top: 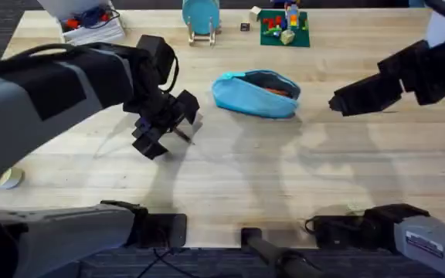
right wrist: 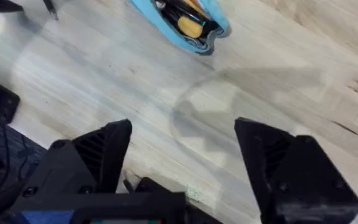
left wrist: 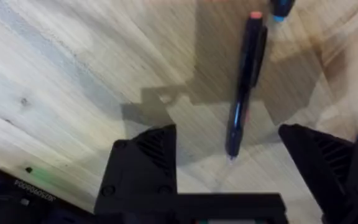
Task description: Unzip the bag, pick up the pens from the table one at a time and place them inside, then zip the bag closed.
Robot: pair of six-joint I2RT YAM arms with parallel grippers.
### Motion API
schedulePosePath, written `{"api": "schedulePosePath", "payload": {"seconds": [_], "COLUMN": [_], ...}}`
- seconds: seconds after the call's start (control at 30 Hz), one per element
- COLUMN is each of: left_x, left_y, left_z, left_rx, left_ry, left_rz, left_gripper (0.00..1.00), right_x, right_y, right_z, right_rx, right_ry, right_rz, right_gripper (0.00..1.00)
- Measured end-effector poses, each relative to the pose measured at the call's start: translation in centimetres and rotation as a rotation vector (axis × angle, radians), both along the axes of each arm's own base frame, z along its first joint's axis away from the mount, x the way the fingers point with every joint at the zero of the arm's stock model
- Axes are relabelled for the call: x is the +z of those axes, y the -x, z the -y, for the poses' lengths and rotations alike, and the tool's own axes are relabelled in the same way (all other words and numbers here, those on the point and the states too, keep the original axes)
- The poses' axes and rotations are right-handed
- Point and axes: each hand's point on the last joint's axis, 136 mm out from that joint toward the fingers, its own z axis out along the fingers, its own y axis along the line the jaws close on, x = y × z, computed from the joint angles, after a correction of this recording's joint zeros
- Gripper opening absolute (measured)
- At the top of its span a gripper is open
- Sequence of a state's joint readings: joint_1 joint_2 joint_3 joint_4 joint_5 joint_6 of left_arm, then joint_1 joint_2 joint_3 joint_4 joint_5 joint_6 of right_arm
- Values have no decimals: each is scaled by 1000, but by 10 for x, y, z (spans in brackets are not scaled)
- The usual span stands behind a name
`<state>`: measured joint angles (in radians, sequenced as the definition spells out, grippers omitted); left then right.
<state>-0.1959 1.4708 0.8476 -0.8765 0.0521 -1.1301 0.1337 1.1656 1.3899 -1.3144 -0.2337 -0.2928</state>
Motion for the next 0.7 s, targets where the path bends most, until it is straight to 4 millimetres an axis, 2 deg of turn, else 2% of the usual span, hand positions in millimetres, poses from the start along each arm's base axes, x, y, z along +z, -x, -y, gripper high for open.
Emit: {"api": "schedulePosePath", "payload": {"seconds": [0.57,0.63,0.7], "left_x": [-2,-2,-4], "left_y": [2,3,7], "left_z": [-3,-4,-7], "left_rx": [6,7,7], "left_ry": [-14,-17,-33], "left_rz": [20,18,2], "left_gripper": [994,944,768], "right_x": [0,0,0], "right_y": [0,0,0], "right_z": [0,0,0], "right_rx": [0,0,0], "right_ry": [0,0,0], "right_rz": [0,0,0], "right_gripper": [998,998,998]}}
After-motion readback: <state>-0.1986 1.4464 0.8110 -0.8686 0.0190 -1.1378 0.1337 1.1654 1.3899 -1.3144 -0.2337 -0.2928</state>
